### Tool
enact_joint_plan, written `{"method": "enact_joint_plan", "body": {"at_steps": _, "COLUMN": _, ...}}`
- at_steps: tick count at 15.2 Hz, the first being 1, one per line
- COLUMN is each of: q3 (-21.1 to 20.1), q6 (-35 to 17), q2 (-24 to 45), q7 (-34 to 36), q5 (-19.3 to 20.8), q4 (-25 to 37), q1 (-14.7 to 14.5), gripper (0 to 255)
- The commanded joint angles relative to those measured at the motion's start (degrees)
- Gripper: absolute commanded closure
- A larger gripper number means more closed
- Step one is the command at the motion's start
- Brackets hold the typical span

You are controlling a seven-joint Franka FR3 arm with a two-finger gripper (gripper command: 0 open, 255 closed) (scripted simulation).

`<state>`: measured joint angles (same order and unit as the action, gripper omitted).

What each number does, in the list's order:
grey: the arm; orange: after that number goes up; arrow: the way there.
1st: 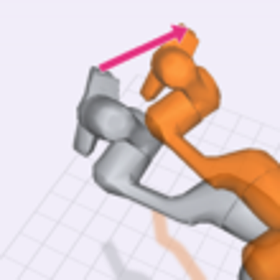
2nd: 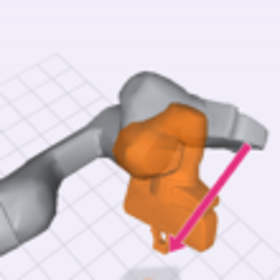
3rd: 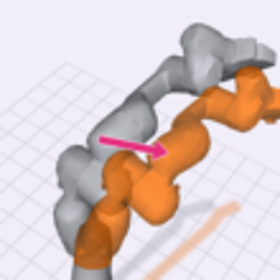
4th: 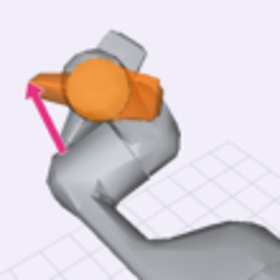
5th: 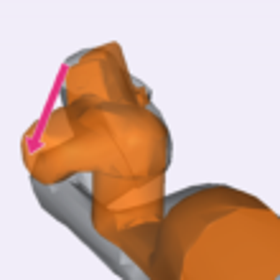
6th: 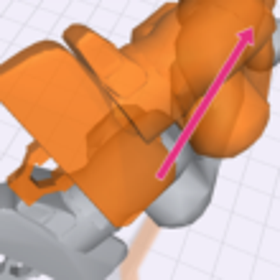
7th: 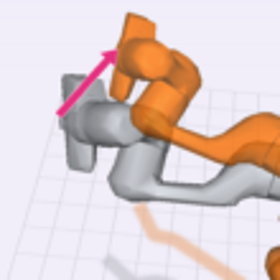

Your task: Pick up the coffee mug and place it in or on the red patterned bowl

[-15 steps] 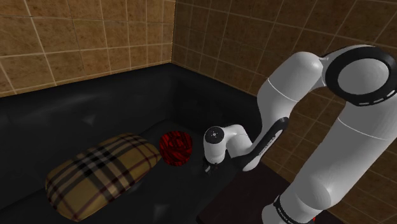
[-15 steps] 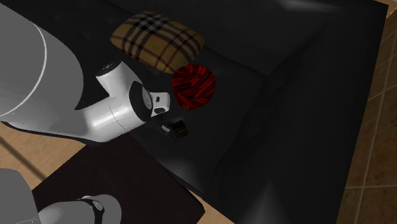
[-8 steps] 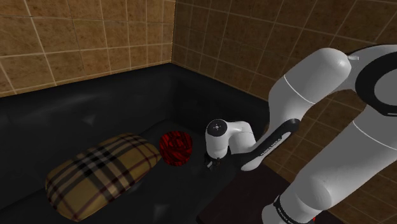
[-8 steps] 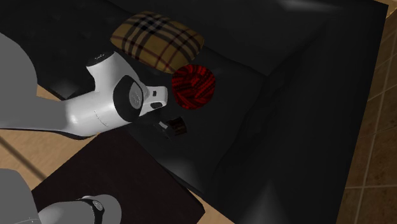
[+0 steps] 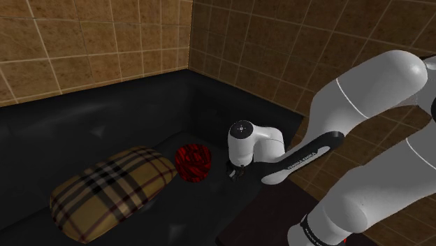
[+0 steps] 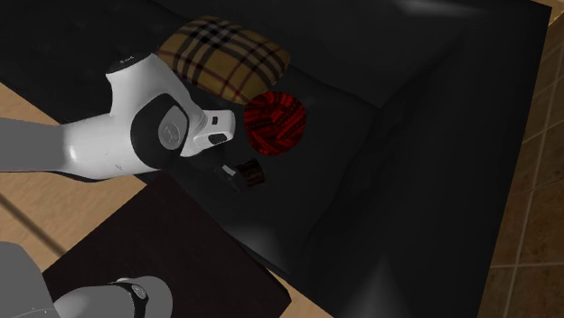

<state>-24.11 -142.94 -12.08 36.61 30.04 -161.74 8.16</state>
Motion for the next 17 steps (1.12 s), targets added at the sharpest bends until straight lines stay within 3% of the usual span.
{"method": "enact_joint_plan", "body": {"at_steps": 1, "q3": 0.54, "q6": 1.48, "q2": -2.11, "q7": -2.33, "q5": -2.48, "q4": -0.06, "q1": -0.98, "gripper": 255}}
{"method": "enact_joint_plan", "body": {"at_steps": 12, "q3": 3.51, "q6": 11.01, "q2": -11.84, "q7": -11.13, "q5": -10.85, "q4": 1.5, "q1": -5.43, "gripper": 255}}
{"method": "enact_joint_plan", "body": {"at_steps": 17, "q3": 0.54, "q6": 12.12, "q2": 0.76, "q7": -6.62, "q5": -6.28, "q4": 13.32, "q1": -2.45, "gripper": 255}}
